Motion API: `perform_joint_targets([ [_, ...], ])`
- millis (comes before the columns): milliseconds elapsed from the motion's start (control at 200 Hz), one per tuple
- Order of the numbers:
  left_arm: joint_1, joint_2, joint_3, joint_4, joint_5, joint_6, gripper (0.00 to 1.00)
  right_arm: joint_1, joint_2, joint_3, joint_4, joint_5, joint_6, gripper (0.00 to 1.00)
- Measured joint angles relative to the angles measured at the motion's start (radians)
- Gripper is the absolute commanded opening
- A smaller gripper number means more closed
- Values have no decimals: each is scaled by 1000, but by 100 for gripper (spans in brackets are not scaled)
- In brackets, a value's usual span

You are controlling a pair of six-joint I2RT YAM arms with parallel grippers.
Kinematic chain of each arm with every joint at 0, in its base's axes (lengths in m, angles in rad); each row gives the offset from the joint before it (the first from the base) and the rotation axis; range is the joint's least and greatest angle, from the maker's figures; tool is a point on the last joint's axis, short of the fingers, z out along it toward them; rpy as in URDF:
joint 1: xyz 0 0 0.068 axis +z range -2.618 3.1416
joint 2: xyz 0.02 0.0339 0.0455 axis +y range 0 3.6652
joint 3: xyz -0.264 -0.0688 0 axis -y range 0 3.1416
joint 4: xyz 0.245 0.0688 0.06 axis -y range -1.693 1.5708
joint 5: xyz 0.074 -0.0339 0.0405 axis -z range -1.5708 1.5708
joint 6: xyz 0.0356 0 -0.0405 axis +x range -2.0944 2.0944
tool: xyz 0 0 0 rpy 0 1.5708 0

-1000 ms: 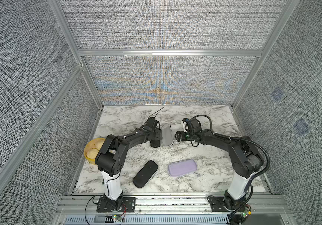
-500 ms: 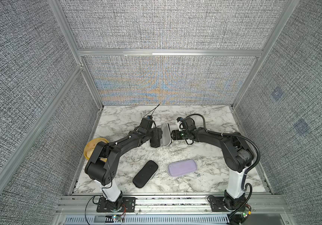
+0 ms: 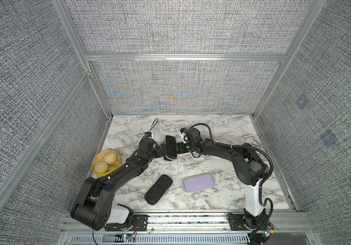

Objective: Put umbrellas into zippered umbrella sleeves
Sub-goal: Close the umbrella sleeve at the center of the board, then pick up the umbrella sleeve at the center of the board.

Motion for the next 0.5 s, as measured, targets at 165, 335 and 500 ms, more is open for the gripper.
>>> perform_joint_targets([
  [165, 4, 190, 78, 50, 61, -3, 100, 22, 30, 26, -23, -3, -6, 78],
  [335, 28, 343, 202, 56, 103, -19, 93, 15, 34, 17, -19, -14, -5, 78],
  [500, 32, 417, 217, 62, 135, -30, 70, -20, 34, -11, 19, -77, 22, 81],
])
